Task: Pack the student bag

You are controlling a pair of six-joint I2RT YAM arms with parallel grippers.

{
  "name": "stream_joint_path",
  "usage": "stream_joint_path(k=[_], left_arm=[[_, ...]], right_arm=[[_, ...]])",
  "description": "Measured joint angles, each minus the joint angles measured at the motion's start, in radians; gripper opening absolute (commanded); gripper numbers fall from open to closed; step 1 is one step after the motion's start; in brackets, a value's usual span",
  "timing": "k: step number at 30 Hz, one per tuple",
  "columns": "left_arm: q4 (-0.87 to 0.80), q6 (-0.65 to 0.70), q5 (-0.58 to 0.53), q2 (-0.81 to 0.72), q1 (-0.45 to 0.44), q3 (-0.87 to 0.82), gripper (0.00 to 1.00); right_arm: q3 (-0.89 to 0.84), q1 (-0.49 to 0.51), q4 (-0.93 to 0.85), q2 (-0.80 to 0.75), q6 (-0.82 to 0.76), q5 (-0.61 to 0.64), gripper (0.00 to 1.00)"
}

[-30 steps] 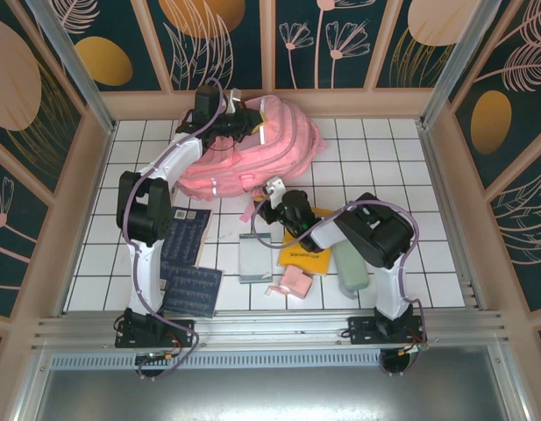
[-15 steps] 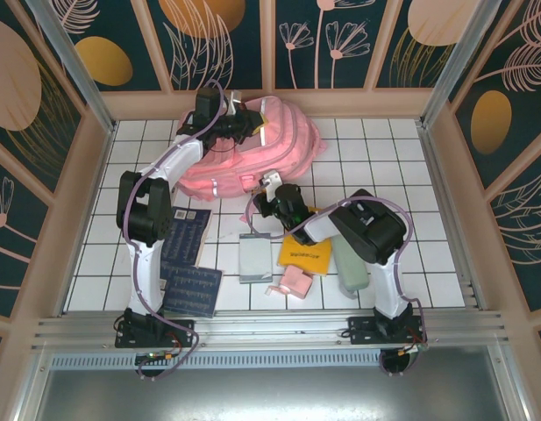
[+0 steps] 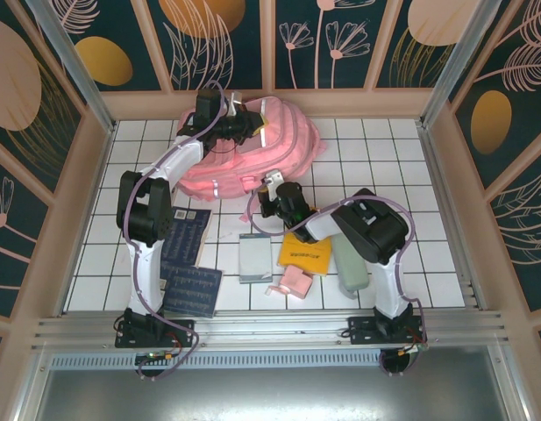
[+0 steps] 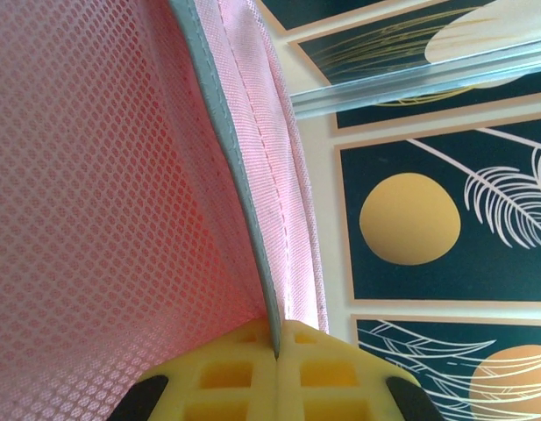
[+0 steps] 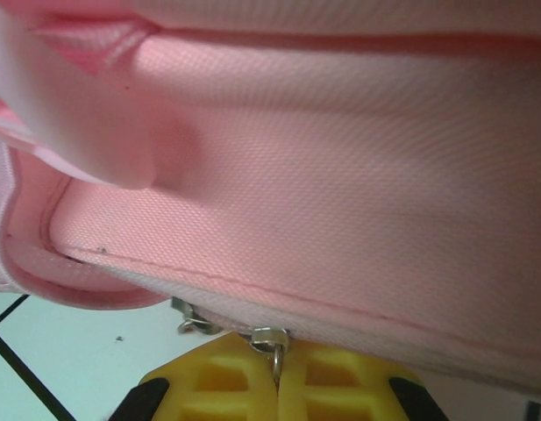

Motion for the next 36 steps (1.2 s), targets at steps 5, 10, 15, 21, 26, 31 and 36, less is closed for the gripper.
stream_joint_path(k=[5, 10, 15, 21, 26, 31, 36], left_arm=[[-0.013, 0.026, -0.011, 0.0, 0.0, 0.0, 0.0], [-0.025, 0.048, -0.019, 0.0, -0.003, 0.0, 0.0], [-0.039, 0.066, -0.022, 0.0, -0.005, 0.001, 0.0], [-0.052, 0.088, -0.026, 0.0, -0.007, 0.005, 0.0], [-0.059, 0.096, -0.027, 0.0, -0.019, 0.017, 0.0], [-0.091, 0.13, -0.045, 0.0, -0.031, 0.04, 0.0], [-0.135, 0.169, -0.053, 0.0, -0.034, 0.081, 0.0]], right_arm=[[-0.049, -0.039, -0.013, -0.061, 0.0, 0.0, 0.0], [-0.089, -0.073, -0.034, -0.117, -0.004, 0.0, 0.0], [-0.112, -0.113, -0.079, -0.166, -0.006, -0.002, 0.0], [-0.123, -0.209, -0.151, -0.245, -0.008, -0.041, 0.0], [-0.098, -0.3, -0.224, -0.271, -0.019, -0.132, 0.0], [-0.057, -0.365, -0.298, -0.285, -0.045, -0.208, 0.0], [-0.016, -0.397, -0.368, -0.305, -0.104, -0.262, 0.0]])
